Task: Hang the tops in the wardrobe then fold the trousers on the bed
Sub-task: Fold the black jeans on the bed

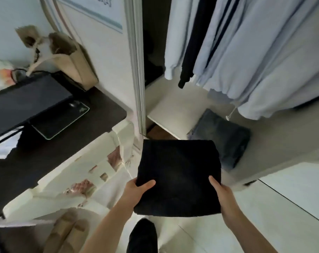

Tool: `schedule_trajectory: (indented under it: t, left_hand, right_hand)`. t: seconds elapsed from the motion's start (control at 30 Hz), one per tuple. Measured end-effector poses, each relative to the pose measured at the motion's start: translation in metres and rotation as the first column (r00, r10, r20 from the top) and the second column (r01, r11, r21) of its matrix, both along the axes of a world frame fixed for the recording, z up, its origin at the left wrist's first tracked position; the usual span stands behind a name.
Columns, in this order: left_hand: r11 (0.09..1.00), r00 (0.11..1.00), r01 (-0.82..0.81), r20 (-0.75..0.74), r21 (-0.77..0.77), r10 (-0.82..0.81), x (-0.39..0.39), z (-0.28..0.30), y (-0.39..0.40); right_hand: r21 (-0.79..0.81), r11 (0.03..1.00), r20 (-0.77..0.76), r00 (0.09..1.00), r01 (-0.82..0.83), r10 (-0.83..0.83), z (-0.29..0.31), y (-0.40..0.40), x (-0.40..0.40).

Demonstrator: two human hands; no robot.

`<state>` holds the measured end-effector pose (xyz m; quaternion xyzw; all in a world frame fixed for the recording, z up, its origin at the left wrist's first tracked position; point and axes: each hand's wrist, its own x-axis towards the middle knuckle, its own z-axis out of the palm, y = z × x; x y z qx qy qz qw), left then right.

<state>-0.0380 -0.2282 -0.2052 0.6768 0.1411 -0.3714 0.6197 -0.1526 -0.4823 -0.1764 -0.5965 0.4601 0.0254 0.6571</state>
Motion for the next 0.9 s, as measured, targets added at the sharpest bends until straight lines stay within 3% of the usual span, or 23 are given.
schedule_trajectory:
  t: [0.23, 0.33, 0.43, 0.6, 0.67, 0.73, 0.8, 0.9]
  left_hand:
    - [0.97, 0.97, 0.242, 0.006, -0.038, -0.242, 0.124, -0.022, -0.092]
    - [0.933, 0.936, 0.349, -0.004, -0.084, -0.351, 0.173, -0.031, -0.154]
    - [0.9, 0.907, 0.421, 0.037, -0.115, -0.419, 0.211, -0.032, -0.214]
    - [0.857, 0.867, 0.494, 0.158, -0.147, -0.473, 0.25, -0.048, -0.318]
    - [0.823, 0.813, 0.566, 0.194, -0.046, -0.549, 0.252, -0.07, -0.347]
    - [0.716, 0.688, 0.677, 0.2, 0.169, -0.698, 0.245, -0.098, -0.357]
    - [0.632, 0.613, 0.72, 0.164, 0.287, -0.773, 0.234, -0.12, -0.352]
    - [0.666, 0.648, 0.69, 0.168, 0.282, -0.743, 0.229, -0.139, -0.34]
  right_hand:
    - [-0.09, 0.942, -0.058, 0.942, 0.324, -0.33, -0.013, -0.042, 0.06]
    - [-0.224, 0.874, -0.056, 0.89, 0.431, -0.452, -0.023, -0.082, 0.091]
    - [-0.379, 0.824, -0.093, 0.868, 0.422, -0.487, -0.023, -0.123, 0.118]
    - [-0.623, 0.566, 0.005, 0.726, 0.54, -0.687, -0.037, -0.197, 0.155]
    - [-0.674, 0.523, -0.022, 0.693, 0.522, -0.72, -0.06, -0.216, 0.16]
    - [-0.647, 0.639, -0.201, 0.716, 0.415, -0.668, -0.09, -0.225, 0.159]
    - [-0.506, 0.806, -0.394, 0.749, 0.308, -0.534, -0.122, -0.224, 0.152]
    - [-0.427, 0.852, -0.413, 0.773, 0.303, -0.482, -0.145, -0.218, 0.141]
